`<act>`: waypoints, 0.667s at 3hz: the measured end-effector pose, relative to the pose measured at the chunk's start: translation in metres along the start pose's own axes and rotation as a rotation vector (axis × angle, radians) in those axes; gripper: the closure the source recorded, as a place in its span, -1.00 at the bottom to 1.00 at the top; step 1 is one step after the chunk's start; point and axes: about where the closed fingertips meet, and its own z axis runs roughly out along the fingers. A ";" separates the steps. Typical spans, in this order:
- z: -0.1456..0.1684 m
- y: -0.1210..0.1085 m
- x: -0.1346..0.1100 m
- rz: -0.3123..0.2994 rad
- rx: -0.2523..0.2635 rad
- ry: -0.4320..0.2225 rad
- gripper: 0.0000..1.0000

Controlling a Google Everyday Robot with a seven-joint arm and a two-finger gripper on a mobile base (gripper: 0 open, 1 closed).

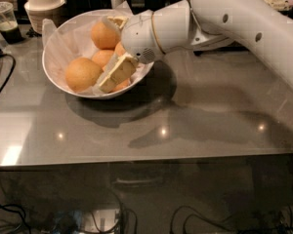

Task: Pick orange from white bowl

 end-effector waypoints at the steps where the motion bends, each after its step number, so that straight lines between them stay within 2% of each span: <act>1: 0.023 -0.007 -0.008 -0.022 0.000 -0.070 -1.00; 2: 0.023 -0.007 -0.008 -0.022 0.000 -0.070 -1.00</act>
Offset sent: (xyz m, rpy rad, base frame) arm 0.0107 0.0383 0.0061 0.0776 -0.0510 0.0533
